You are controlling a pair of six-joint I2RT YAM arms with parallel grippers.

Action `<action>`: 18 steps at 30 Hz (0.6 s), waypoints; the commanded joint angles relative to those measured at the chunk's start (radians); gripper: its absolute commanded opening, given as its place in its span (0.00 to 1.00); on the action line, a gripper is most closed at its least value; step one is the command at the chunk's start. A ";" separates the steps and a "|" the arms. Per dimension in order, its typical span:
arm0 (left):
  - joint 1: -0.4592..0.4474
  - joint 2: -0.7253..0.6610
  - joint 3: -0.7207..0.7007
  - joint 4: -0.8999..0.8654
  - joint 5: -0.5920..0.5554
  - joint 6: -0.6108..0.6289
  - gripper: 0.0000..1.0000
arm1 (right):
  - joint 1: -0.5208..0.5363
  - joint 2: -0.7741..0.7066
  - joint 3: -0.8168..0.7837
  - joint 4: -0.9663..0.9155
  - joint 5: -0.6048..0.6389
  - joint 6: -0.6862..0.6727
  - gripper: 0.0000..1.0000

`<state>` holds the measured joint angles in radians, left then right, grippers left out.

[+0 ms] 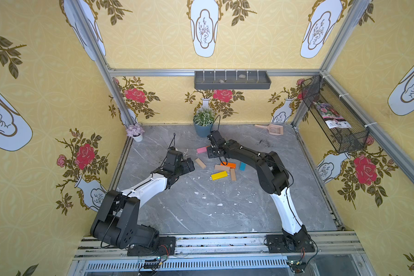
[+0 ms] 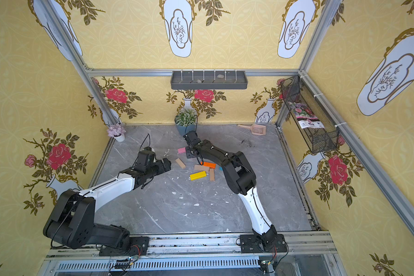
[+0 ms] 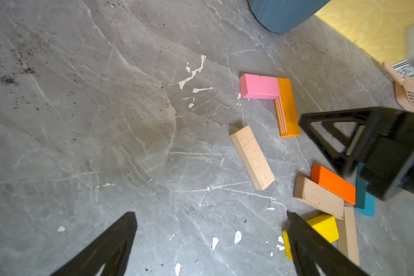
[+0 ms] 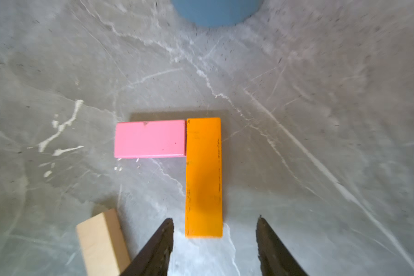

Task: Assemble a giraffe with building blocks
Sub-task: Assemble the building block at the center of the board.

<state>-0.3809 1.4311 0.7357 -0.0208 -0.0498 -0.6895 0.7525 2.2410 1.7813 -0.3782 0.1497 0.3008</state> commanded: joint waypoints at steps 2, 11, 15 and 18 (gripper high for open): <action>-0.001 -0.002 -0.003 -0.010 -0.018 0.001 0.99 | 0.002 -0.132 -0.129 0.046 0.021 -0.023 0.57; 0.000 -0.030 -0.021 0.000 -0.022 -0.007 0.99 | 0.051 -0.269 -0.456 0.155 -0.256 0.126 0.58; 0.000 -0.027 -0.027 0.010 -0.021 -0.009 0.99 | 0.082 -0.271 -0.497 0.202 -0.274 0.144 0.58; 0.000 -0.018 -0.022 0.010 -0.011 -0.012 0.99 | 0.087 -0.249 -0.484 0.183 -0.268 0.142 0.58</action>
<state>-0.3805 1.4033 0.7143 -0.0284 -0.0677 -0.6933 0.8345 1.9797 1.2903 -0.2314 -0.1001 0.4217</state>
